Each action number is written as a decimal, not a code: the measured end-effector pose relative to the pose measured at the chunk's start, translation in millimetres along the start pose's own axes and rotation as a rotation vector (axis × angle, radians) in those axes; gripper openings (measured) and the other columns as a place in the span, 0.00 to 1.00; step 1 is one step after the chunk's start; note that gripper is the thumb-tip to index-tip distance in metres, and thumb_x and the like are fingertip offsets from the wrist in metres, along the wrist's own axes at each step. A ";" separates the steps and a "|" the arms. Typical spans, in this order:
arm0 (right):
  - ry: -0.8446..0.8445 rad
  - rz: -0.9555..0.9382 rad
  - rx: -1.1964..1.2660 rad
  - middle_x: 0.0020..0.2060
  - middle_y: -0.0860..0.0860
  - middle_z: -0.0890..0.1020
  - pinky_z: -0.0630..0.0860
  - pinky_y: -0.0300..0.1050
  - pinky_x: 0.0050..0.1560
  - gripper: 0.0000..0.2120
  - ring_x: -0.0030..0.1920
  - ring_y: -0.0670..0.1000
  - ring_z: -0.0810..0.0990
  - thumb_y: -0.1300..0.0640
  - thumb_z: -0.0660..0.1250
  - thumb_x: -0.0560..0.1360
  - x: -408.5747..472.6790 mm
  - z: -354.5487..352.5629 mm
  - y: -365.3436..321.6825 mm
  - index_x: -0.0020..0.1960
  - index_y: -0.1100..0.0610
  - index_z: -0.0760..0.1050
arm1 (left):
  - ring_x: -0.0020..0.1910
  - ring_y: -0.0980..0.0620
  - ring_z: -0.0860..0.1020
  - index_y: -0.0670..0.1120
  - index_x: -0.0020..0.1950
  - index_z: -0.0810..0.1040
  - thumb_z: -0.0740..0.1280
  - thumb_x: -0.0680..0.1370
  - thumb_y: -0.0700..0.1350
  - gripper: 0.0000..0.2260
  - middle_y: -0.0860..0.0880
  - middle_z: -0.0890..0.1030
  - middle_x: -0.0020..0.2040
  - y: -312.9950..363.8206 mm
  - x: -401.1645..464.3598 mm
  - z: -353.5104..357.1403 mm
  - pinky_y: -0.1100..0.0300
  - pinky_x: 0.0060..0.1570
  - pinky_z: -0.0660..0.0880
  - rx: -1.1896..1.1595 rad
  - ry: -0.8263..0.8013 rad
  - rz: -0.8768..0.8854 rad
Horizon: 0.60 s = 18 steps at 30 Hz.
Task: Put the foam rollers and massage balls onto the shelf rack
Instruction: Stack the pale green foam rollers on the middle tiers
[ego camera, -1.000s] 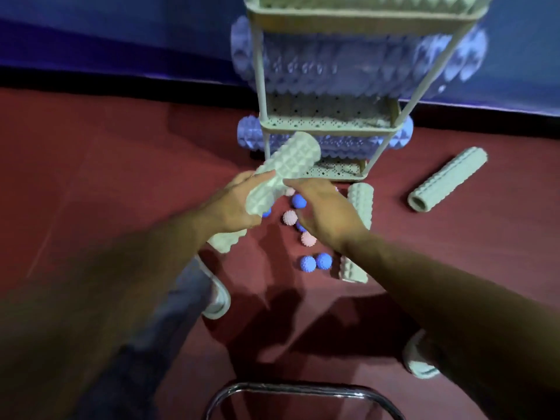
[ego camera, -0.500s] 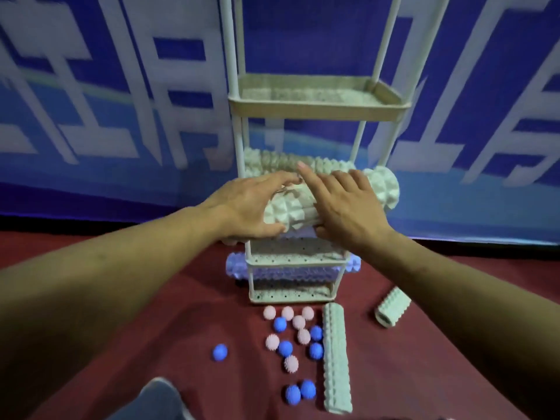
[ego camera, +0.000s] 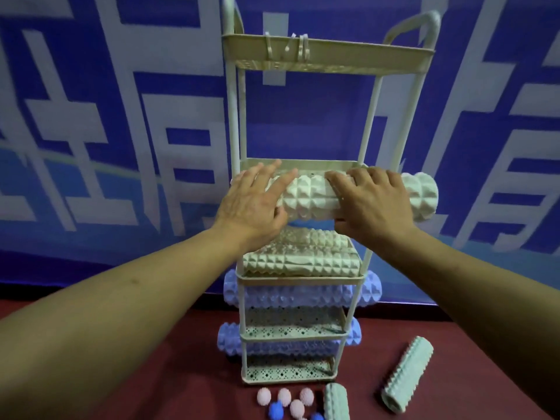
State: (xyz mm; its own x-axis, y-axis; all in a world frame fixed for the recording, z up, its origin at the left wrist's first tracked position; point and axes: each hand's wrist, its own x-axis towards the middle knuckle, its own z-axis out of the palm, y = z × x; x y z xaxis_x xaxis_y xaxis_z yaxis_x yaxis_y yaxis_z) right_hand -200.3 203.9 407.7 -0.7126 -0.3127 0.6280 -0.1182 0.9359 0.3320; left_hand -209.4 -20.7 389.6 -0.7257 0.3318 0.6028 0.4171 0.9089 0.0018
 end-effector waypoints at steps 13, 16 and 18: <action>-0.025 0.092 0.084 0.63 0.53 0.77 0.66 0.56 0.59 0.42 0.59 0.62 0.74 0.42 0.74 0.65 29.2 -25.6 2.7 0.74 0.45 0.61 | 0.79 0.44 0.45 0.57 0.79 0.47 0.58 0.79 0.51 0.31 0.47 0.50 0.80 -10.0 20.5 -13.1 0.43 0.76 0.45 0.026 0.058 0.013; -0.065 0.047 0.097 0.64 0.54 0.77 0.67 0.56 0.60 0.47 0.60 0.62 0.74 0.40 0.75 0.64 62.8 -13.9 -2.6 0.76 0.46 0.56 | 0.79 0.45 0.40 0.60 0.78 0.41 0.56 0.80 0.52 0.32 0.48 0.44 0.80 -17.7 24.0 -10.2 0.43 0.76 0.41 0.066 -0.036 -0.060; -0.082 0.015 0.099 0.63 0.54 0.77 0.68 0.57 0.60 0.47 0.60 0.62 0.73 0.40 0.75 0.64 83.1 -5.0 0.3 0.77 0.46 0.55 | 0.78 0.46 0.39 0.61 0.78 0.40 0.55 0.81 0.51 0.31 0.48 0.42 0.80 -23.6 27.4 -8.1 0.45 0.76 0.39 0.054 -0.057 -0.077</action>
State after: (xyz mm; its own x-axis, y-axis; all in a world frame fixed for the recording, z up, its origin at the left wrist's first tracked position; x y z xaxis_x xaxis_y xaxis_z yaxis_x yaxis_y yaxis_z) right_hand -256.0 177.4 463.5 -0.7688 -0.2877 0.5711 -0.1717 0.9531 0.2491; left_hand -234.7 -35.2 412.5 -0.7850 0.2726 0.5563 0.3294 0.9442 0.0022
